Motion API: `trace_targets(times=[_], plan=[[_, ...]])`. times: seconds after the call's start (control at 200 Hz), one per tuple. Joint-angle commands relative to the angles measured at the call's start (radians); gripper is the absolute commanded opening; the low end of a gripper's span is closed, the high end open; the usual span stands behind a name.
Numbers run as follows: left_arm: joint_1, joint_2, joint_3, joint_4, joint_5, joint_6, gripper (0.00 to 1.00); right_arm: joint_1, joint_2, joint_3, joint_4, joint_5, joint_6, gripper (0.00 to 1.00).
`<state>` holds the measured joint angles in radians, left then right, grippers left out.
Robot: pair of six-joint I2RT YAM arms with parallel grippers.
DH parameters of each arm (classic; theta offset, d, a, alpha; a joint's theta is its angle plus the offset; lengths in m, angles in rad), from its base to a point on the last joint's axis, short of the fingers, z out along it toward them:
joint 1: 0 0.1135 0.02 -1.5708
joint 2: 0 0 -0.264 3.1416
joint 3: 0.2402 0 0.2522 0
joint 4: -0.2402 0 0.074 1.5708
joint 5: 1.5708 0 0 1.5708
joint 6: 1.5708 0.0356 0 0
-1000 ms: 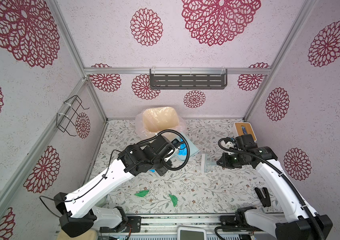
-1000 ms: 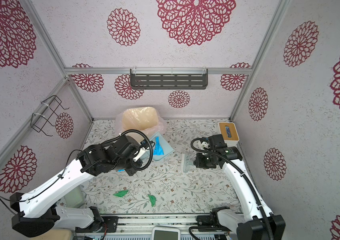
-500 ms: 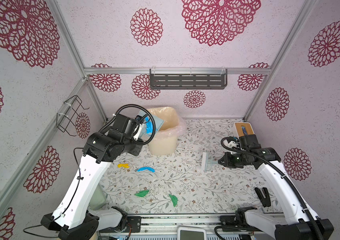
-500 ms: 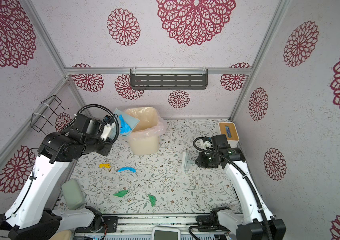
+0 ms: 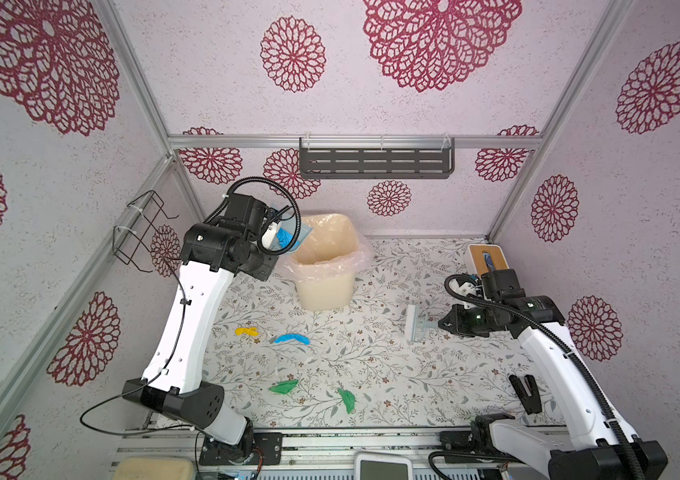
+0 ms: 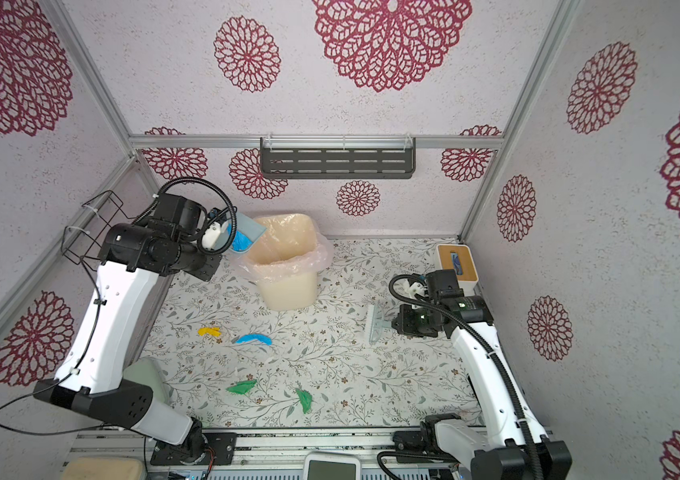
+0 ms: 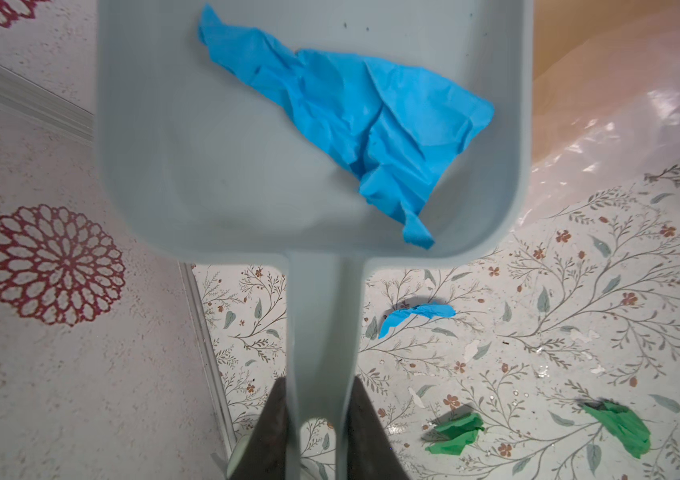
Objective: Sweep away the paper scraps from the table
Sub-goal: 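Tip the teal dustpan over the bin with the left gripper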
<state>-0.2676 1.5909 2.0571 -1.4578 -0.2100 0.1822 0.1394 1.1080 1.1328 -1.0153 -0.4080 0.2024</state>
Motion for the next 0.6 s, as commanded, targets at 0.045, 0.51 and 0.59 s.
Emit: trace_targets(times=[0.045, 0.51, 0.59], plan=[[-0.004, 0.039, 0.046, -0.012, -0.055, 0.075, 0.0, -0.009, -0.025, -0.005, -0.023, -0.028, -0.017, 0.0], [-0.112, 0.143, 0.063, 0.075, -0.335, 0.267, 0.0, -0.018, -0.001, 0.025, -0.062, -0.029, -0.047, 0.0], [-0.147, 0.144, 0.04, 0.127, -0.406, 0.341, 0.0, -0.021, -0.007, 0.014, -0.059, -0.035, -0.044, 0.0]])
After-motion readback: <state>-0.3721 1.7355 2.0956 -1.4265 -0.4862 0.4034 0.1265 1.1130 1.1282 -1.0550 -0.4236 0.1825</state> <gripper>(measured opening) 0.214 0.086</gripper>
